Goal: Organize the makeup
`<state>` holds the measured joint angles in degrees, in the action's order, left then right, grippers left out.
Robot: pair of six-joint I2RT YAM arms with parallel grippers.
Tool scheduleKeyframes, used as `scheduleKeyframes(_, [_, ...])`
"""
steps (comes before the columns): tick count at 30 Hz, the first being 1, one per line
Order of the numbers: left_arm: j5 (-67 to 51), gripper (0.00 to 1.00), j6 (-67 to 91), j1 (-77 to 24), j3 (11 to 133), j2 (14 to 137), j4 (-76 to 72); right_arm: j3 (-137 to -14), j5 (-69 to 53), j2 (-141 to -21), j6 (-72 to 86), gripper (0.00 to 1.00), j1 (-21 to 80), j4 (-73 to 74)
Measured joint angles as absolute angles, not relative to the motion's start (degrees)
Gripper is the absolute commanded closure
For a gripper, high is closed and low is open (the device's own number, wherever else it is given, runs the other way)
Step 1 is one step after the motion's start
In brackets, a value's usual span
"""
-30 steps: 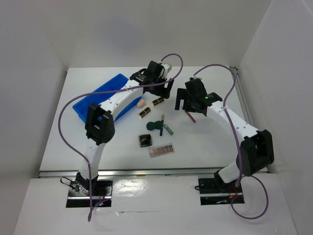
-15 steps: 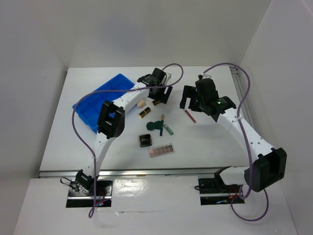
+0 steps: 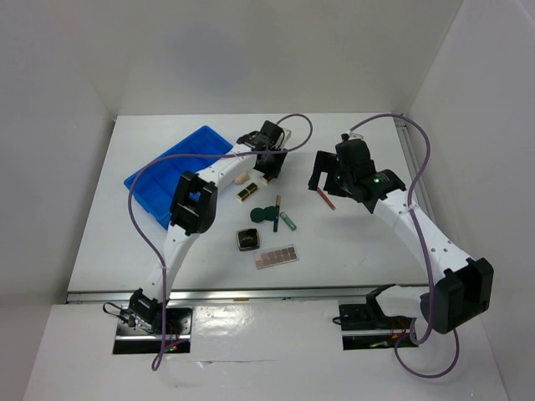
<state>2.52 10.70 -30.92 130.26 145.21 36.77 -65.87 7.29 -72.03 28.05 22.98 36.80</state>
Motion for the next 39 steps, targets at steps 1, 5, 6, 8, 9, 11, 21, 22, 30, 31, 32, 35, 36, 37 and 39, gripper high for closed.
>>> scheduleKeyframes(1, [2.57,0.61,10.79,-30.92,130.02,145.21,36.32,-65.71,7.25,-72.03,28.10,0.00,22.98,36.80])
scheduleKeyframes(5, [2.33,0.89,10.59,-30.83,128.62,144.64,34.65,-65.49,7.27,-72.03,28.56,0.00,22.98,36.88])
scheduleKeyframes(6, [2.22,0.96,10.76,-30.83,128.57,144.53,34.79,-65.49,7.27,-72.03,28.67,0.00,22.98,36.86])
scheduleKeyframes(8, [1.85,1.00,10.92,-30.81,128.62,144.38,35.22,-65.49,7.29,-72.03,28.73,0.00,22.98,36.93])
scheduleKeyframes(9, [1.56,1.00,10.96,-30.81,128.64,144.22,35.70,-65.49,7.29,-72.03,28.73,0.00,22.98,36.93])
scheduleKeyframes(11, [1.10,1.00,11.14,-30.72,128.64,143.55,37.41,-65.49,7.31,-72.01,28.73,0.00,22.98,36.93])
scheduleKeyframes(21, [-4.21,1.00,21.89,-20.25,118.10,119.79,35.00,-65.49,7.66,-71.31,28.91,0.00,22.98,36.91])
scheduleKeyframes(22, [-3.90,1.00,23.86,-17.78,117.43,117.45,34.11,-65.49,7.62,-71.29,28.91,0.00,22.98,36.91])
scheduleKeyframes(30, [-0.36,1.00,42.19,-5.21,109.62,114.41,30.46,-65.49,7.25,-71.26,28.91,0.00,22.98,36.91])
scheduleKeyframes(31, [-0.38,1.00,44.03,-5.17,109.16,115.81,30.68,-65.49,7.16,-71.26,28.91,0.00,22.98,36.91])
scheduleKeyframes(32, [-0.45,1.00,45.47,-5.30,109.06,117.47,30.87,-65.49,7.05,-71.26,28.91,0.00,22.98,36.91])
scheduleKeyframes(35, [-0.32,1.00,48.47,-6.00,109.06,121.32,31.14,-65.49,6.85,-71.20,28.91,0.00,22.98,36.95])
scheduleKeyframes(36, [-0.23,1.00,49.47,-6.15,109.06,122.17,31.31,-65.43,6.81,-71.11,28.91,0.00,22.98,36.93])
scheduleKeyframes(37, [-0.03,1.00,50.04,-6.33,109.08,122.76,31.40,-65.32,6.81,-70.98,28.95,0.00,22.98,36.93])
scheduleKeyframes(39, [0.36,0.99,51.13,-6.66,109.89,123.68,31.97,-65.17,6.81,-70.83,29.10,0.00,22.98,37.06])
